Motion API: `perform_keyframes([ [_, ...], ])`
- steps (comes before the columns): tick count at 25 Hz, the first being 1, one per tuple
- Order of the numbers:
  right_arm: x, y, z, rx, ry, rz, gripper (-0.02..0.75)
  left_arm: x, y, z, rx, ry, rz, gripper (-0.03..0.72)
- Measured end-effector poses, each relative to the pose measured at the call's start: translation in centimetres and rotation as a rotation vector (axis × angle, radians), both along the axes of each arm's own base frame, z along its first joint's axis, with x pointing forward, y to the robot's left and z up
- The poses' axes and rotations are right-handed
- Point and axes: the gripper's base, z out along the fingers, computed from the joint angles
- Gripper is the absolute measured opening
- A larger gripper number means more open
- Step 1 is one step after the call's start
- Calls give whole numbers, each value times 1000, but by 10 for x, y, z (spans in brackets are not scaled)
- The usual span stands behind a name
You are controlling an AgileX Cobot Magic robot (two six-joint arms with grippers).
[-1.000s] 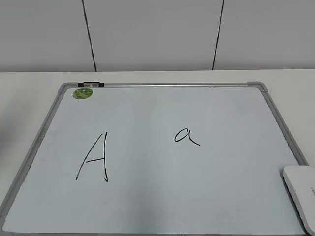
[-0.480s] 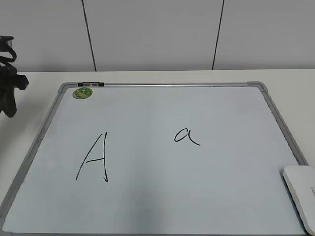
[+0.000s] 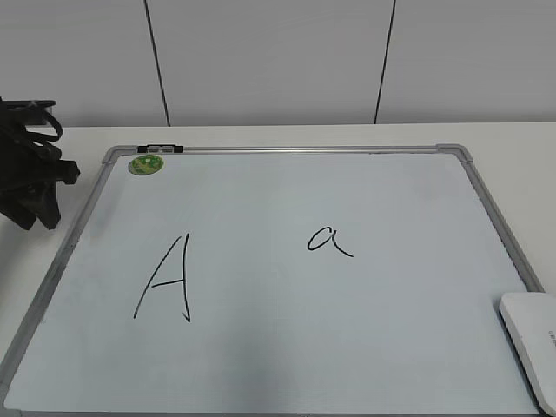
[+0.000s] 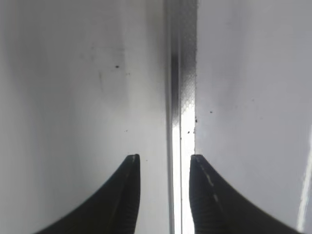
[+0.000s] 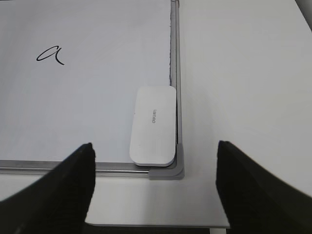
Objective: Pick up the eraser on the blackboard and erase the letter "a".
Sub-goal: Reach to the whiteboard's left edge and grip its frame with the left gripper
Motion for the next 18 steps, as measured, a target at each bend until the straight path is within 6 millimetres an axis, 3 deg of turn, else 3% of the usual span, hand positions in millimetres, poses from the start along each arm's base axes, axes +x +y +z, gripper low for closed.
perform_keyframes([
  [18,0,0,0,0,0,0,573,9,-2,-45,-14,65,-16,243],
])
